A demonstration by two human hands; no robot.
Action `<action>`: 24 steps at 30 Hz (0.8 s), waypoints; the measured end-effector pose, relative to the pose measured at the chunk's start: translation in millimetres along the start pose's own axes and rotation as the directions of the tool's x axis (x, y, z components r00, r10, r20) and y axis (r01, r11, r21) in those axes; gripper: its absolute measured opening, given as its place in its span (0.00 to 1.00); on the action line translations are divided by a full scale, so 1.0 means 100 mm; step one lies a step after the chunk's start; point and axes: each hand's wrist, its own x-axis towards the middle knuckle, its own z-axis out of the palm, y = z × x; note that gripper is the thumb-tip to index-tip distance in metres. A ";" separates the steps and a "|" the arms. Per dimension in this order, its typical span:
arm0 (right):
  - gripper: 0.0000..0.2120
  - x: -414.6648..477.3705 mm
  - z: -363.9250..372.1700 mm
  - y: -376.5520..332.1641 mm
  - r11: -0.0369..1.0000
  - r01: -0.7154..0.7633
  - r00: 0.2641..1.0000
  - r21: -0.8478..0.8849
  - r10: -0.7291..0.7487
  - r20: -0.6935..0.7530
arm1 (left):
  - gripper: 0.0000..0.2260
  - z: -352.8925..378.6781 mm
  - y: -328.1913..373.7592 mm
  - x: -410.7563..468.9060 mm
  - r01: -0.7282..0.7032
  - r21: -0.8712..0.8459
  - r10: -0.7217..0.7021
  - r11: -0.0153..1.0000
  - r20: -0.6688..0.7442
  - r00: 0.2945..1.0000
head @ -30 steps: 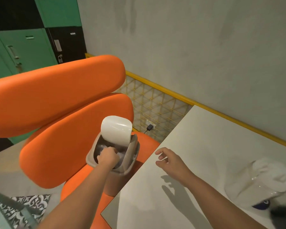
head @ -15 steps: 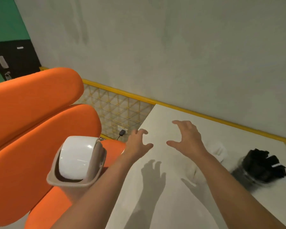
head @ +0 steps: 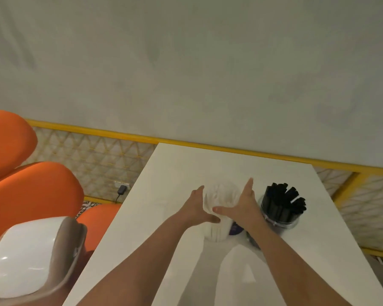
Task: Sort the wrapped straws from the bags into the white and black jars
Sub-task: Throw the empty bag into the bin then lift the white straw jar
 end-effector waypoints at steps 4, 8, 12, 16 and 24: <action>0.65 0.14 0.04 0.15 0.997 -0.081 0.980 -0.017 0.083 0.183 | 0.44 0.08 -0.05 0.15 -0.022 -0.048 0.024 0.999 0.042 0.999; 0.33 0.37 -0.01 0.09 0.990 0.021 0.965 -0.137 0.016 0.262 | 0.41 -0.01 -0.08 0.31 -0.027 -0.020 0.028 0.999 0.049 0.998; 0.37 0.71 -0.10 -0.23 0.985 0.045 0.971 -0.166 -0.004 0.241 | 0.43 -0.28 0.01 0.61 -0.050 -0.029 0.049 0.998 -0.035 0.998; 0.41 1.21 -0.18 -0.57 0.974 0.088 0.960 -0.210 -0.027 0.277 | 0.41 -0.56 0.15 0.96 -0.065 -0.027 0.062 0.998 -0.107 0.992; 0.28 1.74 -0.19 -0.76 0.987 0.032 0.934 -0.160 0.028 0.356 | 0.42 -0.71 0.06 1.57 0.048 -0.053 -0.054 0.997 -0.127 0.990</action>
